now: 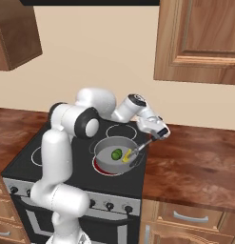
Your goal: Put the avocado and lemon wedge in the pot. Retrieve the spatula and lightly stir the vegetables in the pot.
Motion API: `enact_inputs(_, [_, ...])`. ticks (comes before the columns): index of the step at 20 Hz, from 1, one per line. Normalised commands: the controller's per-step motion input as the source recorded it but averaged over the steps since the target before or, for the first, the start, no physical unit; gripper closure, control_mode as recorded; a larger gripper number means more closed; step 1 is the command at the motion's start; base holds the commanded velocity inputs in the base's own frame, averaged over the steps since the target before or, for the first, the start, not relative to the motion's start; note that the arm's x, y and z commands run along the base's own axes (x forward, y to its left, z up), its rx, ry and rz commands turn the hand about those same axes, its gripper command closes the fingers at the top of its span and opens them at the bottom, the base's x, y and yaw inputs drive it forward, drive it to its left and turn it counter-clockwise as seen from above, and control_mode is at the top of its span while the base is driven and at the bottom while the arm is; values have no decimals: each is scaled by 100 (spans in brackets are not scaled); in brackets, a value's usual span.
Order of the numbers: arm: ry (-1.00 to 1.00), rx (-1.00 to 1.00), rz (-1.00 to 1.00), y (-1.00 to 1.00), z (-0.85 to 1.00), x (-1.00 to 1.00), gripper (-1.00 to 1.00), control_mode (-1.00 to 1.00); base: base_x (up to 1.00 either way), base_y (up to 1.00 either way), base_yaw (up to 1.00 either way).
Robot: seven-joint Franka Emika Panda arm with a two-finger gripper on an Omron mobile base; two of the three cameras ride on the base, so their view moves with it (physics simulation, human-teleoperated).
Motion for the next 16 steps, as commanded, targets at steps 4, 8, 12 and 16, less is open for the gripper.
enact_inputs(4, [0,-2,0,19,0,3,100,-100,0,0,0])
enact_inputs(8, [0,-6,-2,7,0,8,100,-100,0,0,0])
enact_inputs(12, [0,-9,-3,0,-3,0,100,-100,0,0,0])
enact_inputs(16, [0,-8,-2,8,0,0,100,-100,0,0,0])
